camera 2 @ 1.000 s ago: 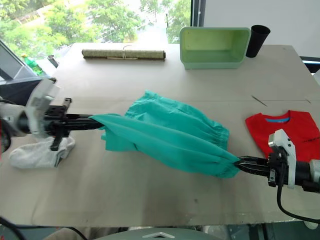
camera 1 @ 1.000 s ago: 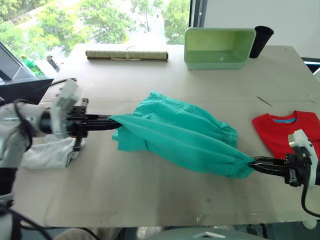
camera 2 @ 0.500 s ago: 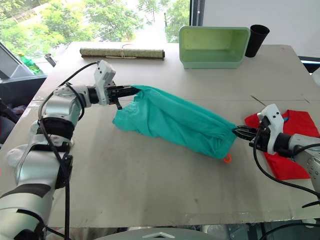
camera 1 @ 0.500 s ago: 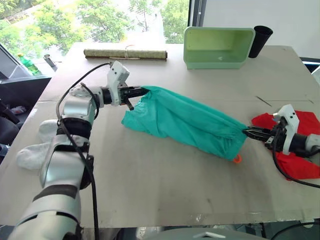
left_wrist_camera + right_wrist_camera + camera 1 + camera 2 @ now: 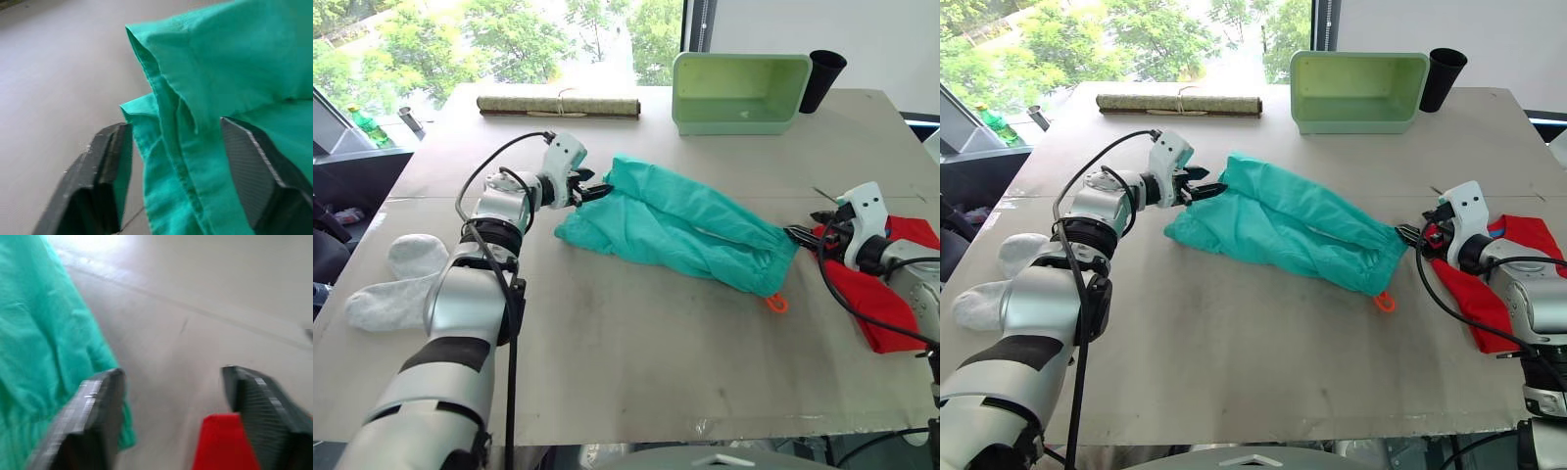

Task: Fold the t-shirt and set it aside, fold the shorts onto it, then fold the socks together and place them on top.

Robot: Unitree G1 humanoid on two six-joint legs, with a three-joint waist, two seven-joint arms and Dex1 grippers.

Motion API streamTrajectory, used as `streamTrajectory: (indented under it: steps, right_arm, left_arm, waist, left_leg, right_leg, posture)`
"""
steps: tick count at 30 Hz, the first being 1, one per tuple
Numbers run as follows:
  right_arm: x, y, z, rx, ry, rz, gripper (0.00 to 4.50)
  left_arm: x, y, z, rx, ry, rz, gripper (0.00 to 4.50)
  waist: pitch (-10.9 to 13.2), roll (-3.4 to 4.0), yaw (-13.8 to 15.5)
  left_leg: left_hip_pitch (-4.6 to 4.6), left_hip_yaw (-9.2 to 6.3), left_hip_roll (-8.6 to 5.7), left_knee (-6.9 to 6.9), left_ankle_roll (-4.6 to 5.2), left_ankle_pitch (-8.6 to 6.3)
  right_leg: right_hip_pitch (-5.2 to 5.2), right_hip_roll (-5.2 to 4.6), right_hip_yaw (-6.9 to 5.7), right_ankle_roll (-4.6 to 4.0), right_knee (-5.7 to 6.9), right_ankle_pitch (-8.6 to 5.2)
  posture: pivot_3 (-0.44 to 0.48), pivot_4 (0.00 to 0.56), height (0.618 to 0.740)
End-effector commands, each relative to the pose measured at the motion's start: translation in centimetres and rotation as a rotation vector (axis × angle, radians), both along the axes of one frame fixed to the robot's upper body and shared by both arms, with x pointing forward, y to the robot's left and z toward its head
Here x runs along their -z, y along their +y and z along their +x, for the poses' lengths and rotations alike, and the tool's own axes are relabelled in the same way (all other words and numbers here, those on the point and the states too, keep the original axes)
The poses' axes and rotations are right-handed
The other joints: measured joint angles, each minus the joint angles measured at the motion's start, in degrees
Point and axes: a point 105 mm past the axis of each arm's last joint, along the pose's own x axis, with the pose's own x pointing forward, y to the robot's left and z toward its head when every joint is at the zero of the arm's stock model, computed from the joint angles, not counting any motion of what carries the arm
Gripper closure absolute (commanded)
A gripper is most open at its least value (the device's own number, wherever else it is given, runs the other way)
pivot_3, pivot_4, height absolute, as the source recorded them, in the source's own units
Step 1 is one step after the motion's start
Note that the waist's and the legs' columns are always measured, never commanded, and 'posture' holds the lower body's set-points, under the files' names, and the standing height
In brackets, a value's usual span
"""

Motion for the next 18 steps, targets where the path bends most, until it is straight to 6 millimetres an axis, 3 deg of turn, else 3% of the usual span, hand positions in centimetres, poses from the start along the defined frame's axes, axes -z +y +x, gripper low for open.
streamTrajectory:
  steps: [1, 5, 11, 15, 18]
  right_arm:
    - [-3.0, -0.4, 0.3, 0.016, -0.146, 0.009, 0.02]
    - [-4.0, 1.8, -1.1, -0.099, -0.170, 0.082, 0.02]
    - [-4.6, 5.9, -4.1, -0.321, -0.134, 0.158, 0.02]
    - [-2.5, 8.3, -6.4, -0.469, -0.041, 0.097, 0.02]
    - [-1.5, 8.6, -6.8, -0.496, -0.016, 0.057, 0.02]
  left_arm:
    - [-3.0, -0.3, 0.5, 0.010, -0.106, -0.012, 0.16]
    - [-4.1, -0.3, -0.3, 0.098, -0.136, -0.038, 0.16]
    - [-3.7, 0.9, -2.5, 0.229, -0.117, -0.001, 0.16]
    - [-2.1, 3.1, -4.5, 0.306, -0.082, 0.126, 0.16]
    - [-1.3, 4.7, -5.3, 0.319, -0.062, 0.230, 0.16]
  waist:
    - [0.00, 0.00, -0.09]
    - [0.00, 0.00, -0.24]
    - [-0.01, 0.02, -0.56]
    - [-0.02, 0.02, -0.76]
    - [-0.06, -0.06, -0.93]
  left_leg:
    - [0.00, 0.00, 0.00, 0.00, 0.00, 0.00]
    - [0.04, 0.01, 0.01, 0.00, -0.01, 0.01]
    - [0.07, 0.00, 0.02, -0.01, -0.02, 0.00]
    - [0.07, -0.03, 0.04, 0.01, -0.02, 0.00]
    - [0.08, -0.05, 0.04, 0.01, -0.02, -0.01]
  right_leg:
    - [0.00, 0.01, 0.00, 0.00, 0.00, 0.00]
    - [0.00, 0.02, 0.01, 0.00, 0.04, 0.00]
    - [0.00, 0.03, 0.03, -0.02, 0.06, 0.01]
    - [0.00, 0.02, 0.02, -0.03, 0.07, 0.01]
    - [0.00, 0.01, 0.03, -0.04, 0.07, 0.01]
  posture:
    - [0.000, 0.150, 0.740]
    - [0.000, 0.150, 0.740]
    - [0.000, 0.150, 0.740]
    - [0.000, 0.150, 0.740]
    - [0.000, 0.150, 0.740]
